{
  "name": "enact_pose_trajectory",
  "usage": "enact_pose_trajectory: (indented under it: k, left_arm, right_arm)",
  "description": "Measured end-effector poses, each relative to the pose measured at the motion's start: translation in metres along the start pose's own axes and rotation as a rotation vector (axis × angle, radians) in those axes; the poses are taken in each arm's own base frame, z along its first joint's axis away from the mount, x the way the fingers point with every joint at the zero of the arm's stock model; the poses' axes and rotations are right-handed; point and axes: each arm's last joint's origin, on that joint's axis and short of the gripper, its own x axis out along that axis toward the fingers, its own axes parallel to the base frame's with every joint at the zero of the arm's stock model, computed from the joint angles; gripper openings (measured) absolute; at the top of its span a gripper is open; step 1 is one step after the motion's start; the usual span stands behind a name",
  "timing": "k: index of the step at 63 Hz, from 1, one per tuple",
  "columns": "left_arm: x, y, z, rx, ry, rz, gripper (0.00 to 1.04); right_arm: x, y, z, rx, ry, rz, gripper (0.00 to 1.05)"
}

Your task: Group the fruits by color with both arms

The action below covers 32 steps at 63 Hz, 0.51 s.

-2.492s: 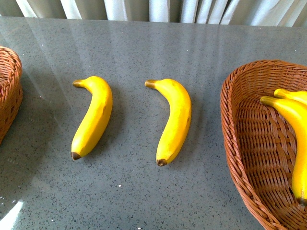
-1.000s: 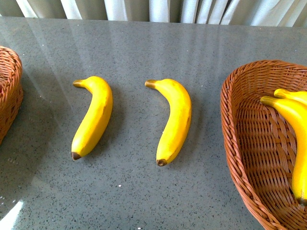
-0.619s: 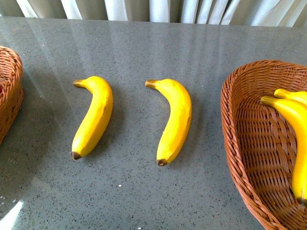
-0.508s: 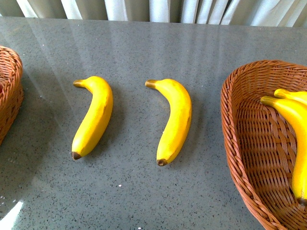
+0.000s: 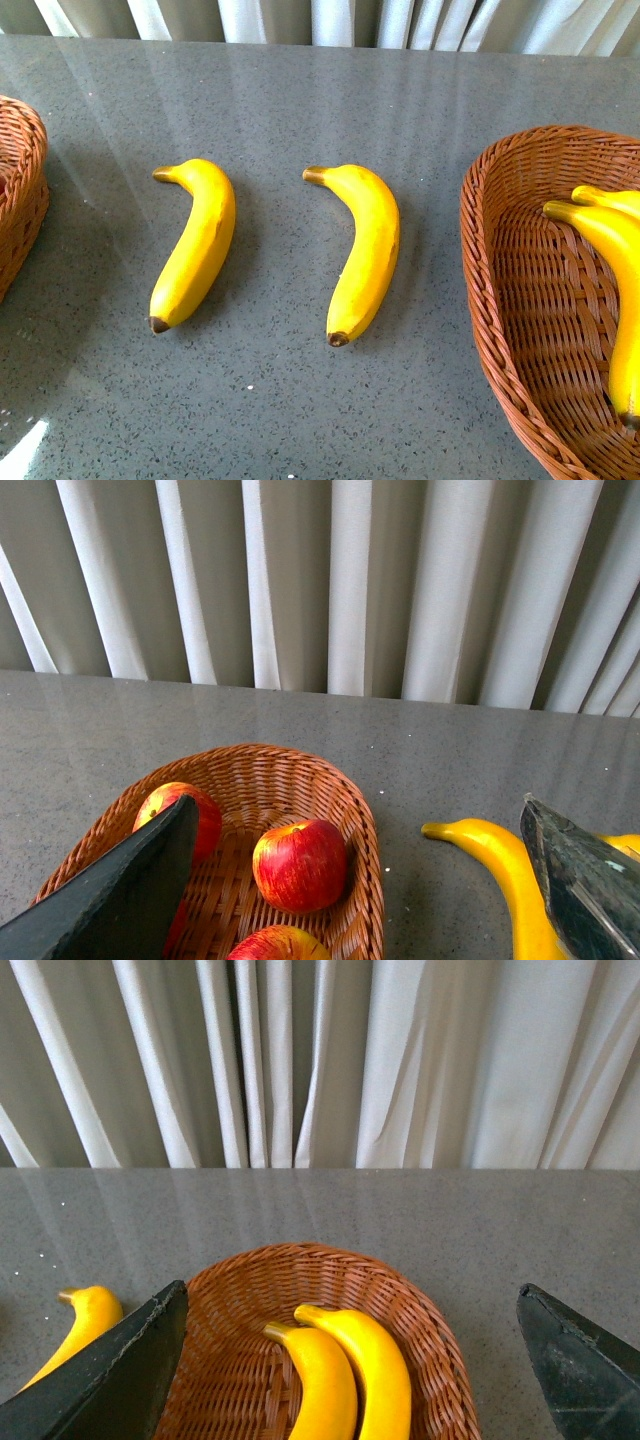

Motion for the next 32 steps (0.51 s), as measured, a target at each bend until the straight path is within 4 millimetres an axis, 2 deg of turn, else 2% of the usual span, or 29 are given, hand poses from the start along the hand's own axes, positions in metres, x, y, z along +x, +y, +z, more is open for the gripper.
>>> enact_pose_trajectory:
  k: [6, 8, 13, 16, 19, 26, 32]
  left_arm:
    - [0.0, 0.0, 0.0, 0.0, 0.0, 0.0, 0.96]
    - [0.0, 0.0, 0.0, 0.0, 0.0, 0.0, 0.96]
    - [0.0, 0.0, 0.0, 0.0, 0.0, -0.001, 0.96]
    - [0.0, 0.0, 0.0, 0.0, 0.0, 0.0, 0.96]
    - [0.0, 0.0, 0.0, 0.0, 0.0, 0.0, 0.96]
    - [0.0, 0.0, 0.0, 0.0, 0.0, 0.0, 0.96]
    - [0.0, 0.0, 0.0, 0.0, 0.0, 0.0, 0.96]
  right_arm:
    - [0.0, 0.0, 0.0, 0.001, 0.001, 0.002, 0.96]
    - [0.001, 0.0, -0.001, 0.029, 0.077, 0.077, 0.96]
    - [0.006, -0.004, 0.006, 0.289, 0.508, 0.322, 0.96]
    - [0.013, -0.004, 0.012, 0.397, 0.609, 0.402, 0.96]
    - [0.025, -0.005, 0.026, 0.445, 0.622, 0.473, 0.96]
    - [0.062, -0.001, 0.061, 0.381, 0.528, 0.478, 0.96]
    - [0.092, 0.017, 0.071, 0.33, 0.498, 0.501, 0.96]
